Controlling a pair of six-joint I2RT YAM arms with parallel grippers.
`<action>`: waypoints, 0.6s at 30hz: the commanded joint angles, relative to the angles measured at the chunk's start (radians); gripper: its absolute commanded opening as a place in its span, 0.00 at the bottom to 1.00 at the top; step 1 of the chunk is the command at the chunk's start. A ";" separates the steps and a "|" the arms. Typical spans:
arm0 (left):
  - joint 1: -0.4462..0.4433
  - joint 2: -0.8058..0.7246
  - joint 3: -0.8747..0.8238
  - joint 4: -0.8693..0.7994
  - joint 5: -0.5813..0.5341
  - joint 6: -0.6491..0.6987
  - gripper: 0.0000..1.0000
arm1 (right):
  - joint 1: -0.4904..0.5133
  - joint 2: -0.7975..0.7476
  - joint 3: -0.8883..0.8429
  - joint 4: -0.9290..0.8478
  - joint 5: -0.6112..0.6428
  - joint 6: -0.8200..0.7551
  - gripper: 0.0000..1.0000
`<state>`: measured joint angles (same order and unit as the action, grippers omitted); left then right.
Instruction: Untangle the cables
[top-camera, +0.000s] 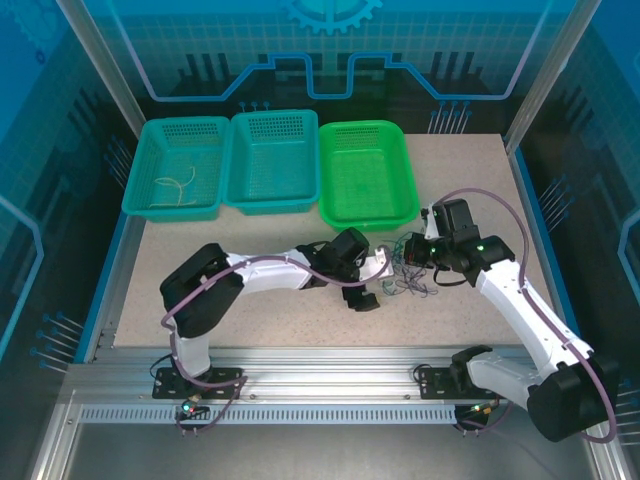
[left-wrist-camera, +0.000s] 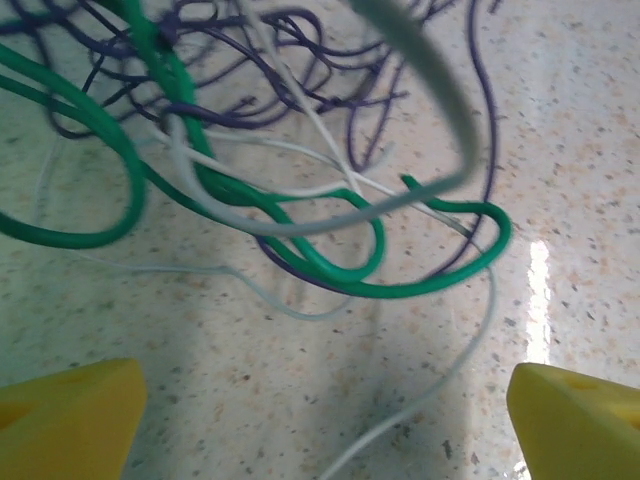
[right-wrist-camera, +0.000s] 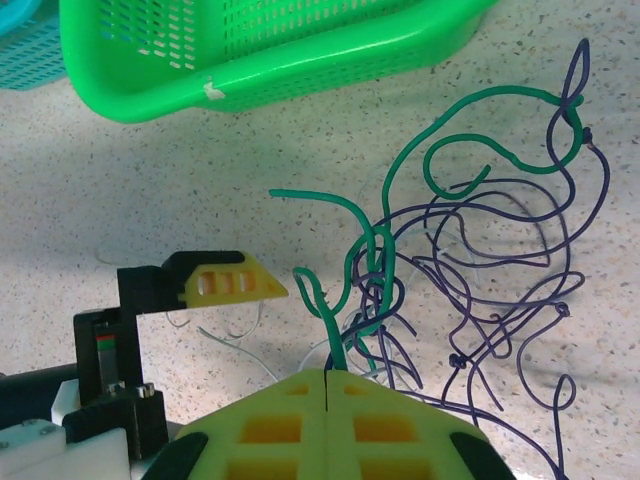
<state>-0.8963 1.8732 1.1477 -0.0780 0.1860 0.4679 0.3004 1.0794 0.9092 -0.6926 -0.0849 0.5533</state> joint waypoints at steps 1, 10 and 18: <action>-0.005 0.019 0.029 -0.028 0.079 0.008 0.90 | 0.007 -0.018 0.047 -0.034 0.041 0.026 0.00; -0.015 0.088 0.024 0.012 0.007 -0.013 0.47 | -0.084 -0.044 0.048 -0.011 -0.062 0.101 0.00; 0.010 -0.181 -0.120 0.157 -0.044 -0.213 0.00 | -0.170 -0.082 -0.122 -0.029 0.156 0.246 0.00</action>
<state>-0.9001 1.8374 1.0611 0.0025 0.1608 0.3607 0.1738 1.0172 0.8608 -0.6960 -0.0257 0.7078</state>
